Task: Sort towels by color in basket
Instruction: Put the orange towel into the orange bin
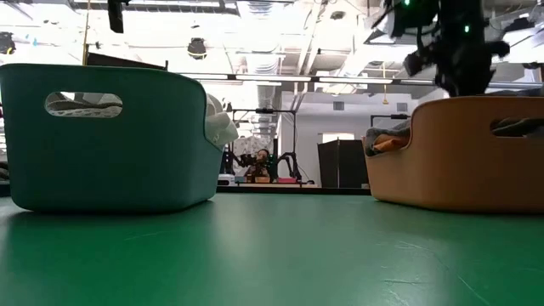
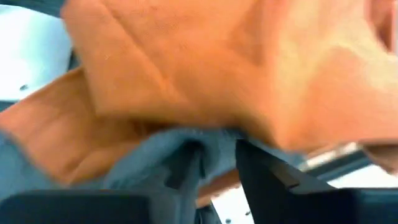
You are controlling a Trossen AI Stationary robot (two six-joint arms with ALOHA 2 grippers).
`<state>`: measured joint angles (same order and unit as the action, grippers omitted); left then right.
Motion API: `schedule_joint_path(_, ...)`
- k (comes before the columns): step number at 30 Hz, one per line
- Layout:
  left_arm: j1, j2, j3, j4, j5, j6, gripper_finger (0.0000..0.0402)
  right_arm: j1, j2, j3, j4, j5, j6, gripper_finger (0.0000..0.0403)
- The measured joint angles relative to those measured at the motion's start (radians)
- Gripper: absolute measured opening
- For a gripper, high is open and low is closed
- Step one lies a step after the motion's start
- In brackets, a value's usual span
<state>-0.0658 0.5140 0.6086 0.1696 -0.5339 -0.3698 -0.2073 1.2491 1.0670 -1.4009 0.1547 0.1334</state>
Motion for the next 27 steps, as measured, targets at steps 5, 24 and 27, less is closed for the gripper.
schedule_joint_path(5, 0.000, 0.000, 0.000, 0.000, 0.000, 0.001, 0.0008, -0.028, -0.001, 0.136, -0.118, 0.000, -0.015, 0.0204)
schedule_joint_path(24, 0.000, 0.000, 0.000, -0.003, 0.014, 0.001, 0.0008, -0.398, 0.016, 0.103, -0.007, 0.031, -0.586, 0.0210)
schedule_joint_path(27, 0.000, 0.000, 0.000, -0.003, 0.014, 0.000, 0.0008, -0.419, 0.016, 0.050, 0.024, 0.031, -0.647, 0.0200)
